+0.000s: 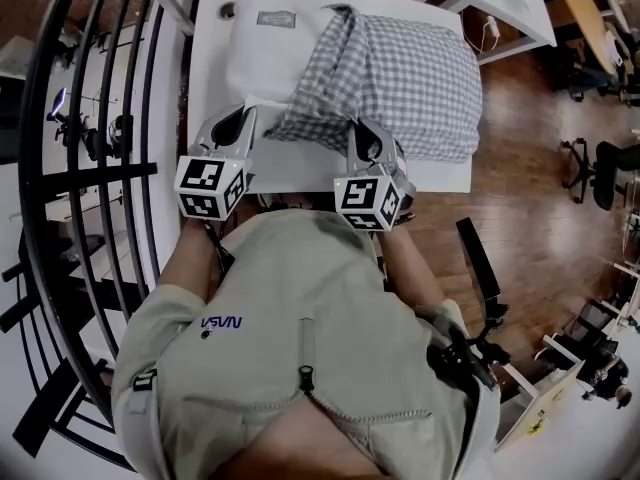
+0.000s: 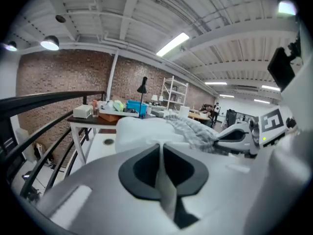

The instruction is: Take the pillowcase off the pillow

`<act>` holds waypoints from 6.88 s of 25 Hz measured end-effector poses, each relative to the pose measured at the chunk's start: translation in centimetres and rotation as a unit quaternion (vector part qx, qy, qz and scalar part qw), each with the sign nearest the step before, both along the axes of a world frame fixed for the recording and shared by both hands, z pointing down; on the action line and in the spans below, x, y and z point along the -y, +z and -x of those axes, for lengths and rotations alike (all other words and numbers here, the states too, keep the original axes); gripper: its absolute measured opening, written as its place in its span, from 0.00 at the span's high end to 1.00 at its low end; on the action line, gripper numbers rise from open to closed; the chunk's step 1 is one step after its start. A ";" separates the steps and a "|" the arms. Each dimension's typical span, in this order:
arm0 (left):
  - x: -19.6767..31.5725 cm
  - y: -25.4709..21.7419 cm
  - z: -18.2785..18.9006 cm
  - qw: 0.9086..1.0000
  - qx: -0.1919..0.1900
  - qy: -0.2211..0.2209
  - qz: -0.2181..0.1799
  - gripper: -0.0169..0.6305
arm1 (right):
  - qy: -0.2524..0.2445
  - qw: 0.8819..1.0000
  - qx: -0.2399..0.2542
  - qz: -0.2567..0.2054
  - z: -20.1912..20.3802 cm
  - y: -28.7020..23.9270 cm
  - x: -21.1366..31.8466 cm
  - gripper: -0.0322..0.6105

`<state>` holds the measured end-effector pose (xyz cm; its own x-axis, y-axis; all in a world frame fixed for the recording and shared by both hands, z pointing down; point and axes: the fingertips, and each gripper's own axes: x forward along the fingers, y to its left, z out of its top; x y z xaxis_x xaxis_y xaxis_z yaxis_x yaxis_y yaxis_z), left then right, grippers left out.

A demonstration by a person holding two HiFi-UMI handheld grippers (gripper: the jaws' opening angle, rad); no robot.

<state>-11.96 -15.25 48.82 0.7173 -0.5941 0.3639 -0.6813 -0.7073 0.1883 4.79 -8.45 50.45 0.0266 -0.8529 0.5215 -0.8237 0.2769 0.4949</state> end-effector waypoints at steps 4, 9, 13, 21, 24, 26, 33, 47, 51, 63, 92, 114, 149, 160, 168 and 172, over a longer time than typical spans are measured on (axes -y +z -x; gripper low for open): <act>2.7 -3.9 1.8 0.998 -0.051 -0.029 -0.023 0.95 | 0.051 0.998 -0.040 -0.025 -5.9 -3.2 0.4 0.94; 3.2 -1.7 4.3 0.996 -0.059 -0.063 0.012 0.95 | 0.105 0.991 -0.082 0.009 -12.7 -1.1 -1.1 0.94; 1.3 5.0 6.0 0.992 -0.028 -0.090 0.079 0.95 | 0.121 0.989 -0.052 0.072 -14.0 4.2 -2.9 0.94; -1.2 11.6 6.2 0.986 -0.010 -0.102 0.135 0.95 | 0.138 0.983 0.043 0.114 -13.6 7.4 -3.5 0.94; -1.7 11.0 5.1 0.989 0.000 -0.067 0.134 0.94 | 0.142 0.979 0.095 0.110 -13.2 7.0 -3.4 0.93; -2.0 9.5 4.6 0.993 0.009 -0.044 0.114 0.91 | 0.139 0.977 0.127 0.103 -12.6 6.1 -3.5 0.92; -0.8 1.4 3.2 1.000 -0.004 -0.015 0.012 0.83 | 0.048 0.979 0.190 0.062 -8.5 0.0 -2.2 0.79; 11.3 -2.9 -9.7 0.985 0.087 0.078 -0.123 0.51 | -0.062 0.981 0.185 0.008 -6.7 -6.9 12.4 0.72; 13.3 0.1 -12.9 0.981 0.133 0.105 -0.092 0.47 | -0.064 0.980 0.183 0.042 -6.2 -5.7 18.2 0.72; 10.4 6.8 -14.0 0.964 0.205 0.170 -0.031 0.91 | -0.061 0.966 0.141 0.210 -3.4 3.8 20.0 0.77; 11.0 3.0 -4.1 0.993 0.093 0.017 -0.075 0.95 | 0.098 0.994 0.021 0.051 -17.8 0.5 19.5 0.93; -3.4 7.9 -10.6 0.954 0.200 0.209 -0.085 0.52 | 0.018 0.968 0.247 0.039 -2.8 2.5 -0.8 0.67; -1.7 8.3 -4.3 0.992 0.058 0.095 0.061 0.94 | 0.237 0.957 0.108 0.125 -17.5 12.2 -4.9 0.93; -4.5 5.1 -6.7 0.982 0.071 0.173 0.018 0.78 | 0.207 0.954 0.176 0.127 -16.2 8.9 -5.7 0.79; -2.3 -2.9 -7.3 0.987 0.024 0.144 -0.063 0.88 | 0.106 0.975 0.191 0.028 -13.5 -1.7 -1.6 0.78; 2.6 -4.9 -9.6 0.985 0.039 0.117 -0.120 0.75 | 0.058 0.982 0.179 -0.002 -12.9 -4.3 3.9 0.78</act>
<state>-2.35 -17.83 43.90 0.8205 -0.4910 0.2928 -0.4996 -0.8648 -0.0502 17.67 -12.33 46.11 -0.0607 -0.8570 0.5118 -0.9708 0.1699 0.1693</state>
